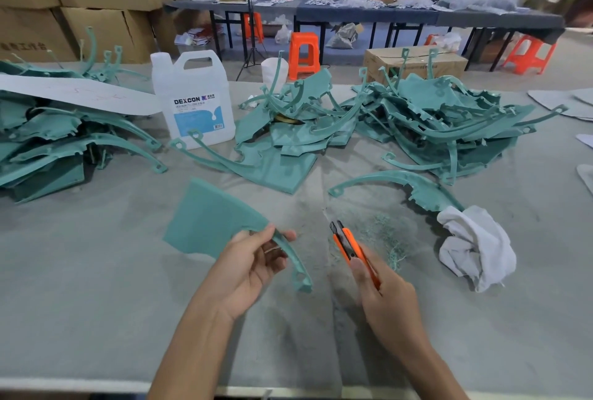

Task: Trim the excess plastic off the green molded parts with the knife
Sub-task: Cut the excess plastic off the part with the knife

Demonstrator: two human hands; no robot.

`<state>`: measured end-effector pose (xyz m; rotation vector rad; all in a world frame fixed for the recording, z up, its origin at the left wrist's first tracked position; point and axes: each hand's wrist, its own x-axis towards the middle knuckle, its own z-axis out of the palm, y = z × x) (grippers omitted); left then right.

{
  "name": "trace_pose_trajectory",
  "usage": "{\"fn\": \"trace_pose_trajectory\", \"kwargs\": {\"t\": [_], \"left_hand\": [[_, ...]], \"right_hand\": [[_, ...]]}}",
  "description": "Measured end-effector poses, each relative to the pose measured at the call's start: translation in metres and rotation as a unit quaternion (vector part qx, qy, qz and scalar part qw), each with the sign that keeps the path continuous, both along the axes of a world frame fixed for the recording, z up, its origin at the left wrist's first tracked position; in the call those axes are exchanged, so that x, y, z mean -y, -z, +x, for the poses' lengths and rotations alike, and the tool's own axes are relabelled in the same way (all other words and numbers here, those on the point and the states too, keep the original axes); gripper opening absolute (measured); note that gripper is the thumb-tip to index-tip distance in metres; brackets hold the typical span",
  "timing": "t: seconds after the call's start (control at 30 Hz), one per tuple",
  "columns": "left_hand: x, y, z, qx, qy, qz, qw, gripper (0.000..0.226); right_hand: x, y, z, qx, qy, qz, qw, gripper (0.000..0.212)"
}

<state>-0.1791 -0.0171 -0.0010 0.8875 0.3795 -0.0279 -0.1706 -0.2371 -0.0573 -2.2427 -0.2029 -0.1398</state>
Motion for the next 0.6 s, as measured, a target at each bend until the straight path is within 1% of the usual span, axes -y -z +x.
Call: {"fn": "trace_pose_trajectory", "kwargs": {"t": [0.07, 0.13, 0.17, 0.23, 0.3, 0.33, 0.4, 0.47, 0.5, 0.57, 0.6], "left_hand": [[0.001, -0.001, -0.005, -0.018, -0.008, 0.001, 1.000, 0.015], [0.001, -0.002, -0.013, -0.022, 0.022, 0.025, 0.999, 0.013], [0.002, -0.003, -0.018, -0.021, 0.056, 0.034, 0.998, 0.011], [0.009, -0.002, -0.030, -0.018, 0.142, 0.053, 0.988, 0.007], [0.019, -0.002, -0.041, -0.011, 0.212, 0.082, 0.974, 0.005], [0.024, -0.002, -0.045, -0.009, 0.233, 0.096, 0.968, 0.007], [0.031, -0.002, -0.049, -0.007, 0.254, 0.122, 0.959, 0.011], [0.033, 0.000, -0.050, -0.007, 0.262, 0.150, 0.953, 0.016], [0.032, 0.002, -0.050, -0.010, 0.259, 0.162, 0.952, 0.022], [0.029, 0.004, -0.049, -0.030, 0.225, 0.195, 0.954, 0.040], [0.027, 0.006, -0.047, -0.043, 0.189, 0.232, 0.953, 0.046]], "right_hand": [[0.002, 0.002, -0.003, -0.006, 0.006, 0.031, 0.999, 0.045], [-0.002, -0.005, -0.005, -0.042, 0.016, 0.127, 0.991, 0.043], [-0.006, -0.012, -0.004, -0.067, 0.017, 0.179, 0.981, 0.047], [-0.014, -0.027, 0.001, -0.085, -0.002, 0.243, 0.966, 0.050], [-0.025, -0.045, 0.006, -0.084, -0.056, 0.283, 0.954, 0.045], [-0.029, -0.052, 0.007, -0.088, -0.086, 0.299, 0.946, 0.038], [-0.037, -0.062, 0.012, -0.091, -0.122, 0.302, 0.941, 0.023], [-0.041, -0.064, 0.016, -0.076, -0.112, 0.270, 0.953, 0.021], [-0.042, -0.063, 0.017, -0.070, -0.099, 0.264, 0.957, 0.021], [-0.042, -0.062, 0.018, -0.068, -0.075, 0.267, 0.958, 0.021], [-0.040, -0.061, 0.018, -0.071, -0.066, 0.270, 0.958, 0.021]]}}
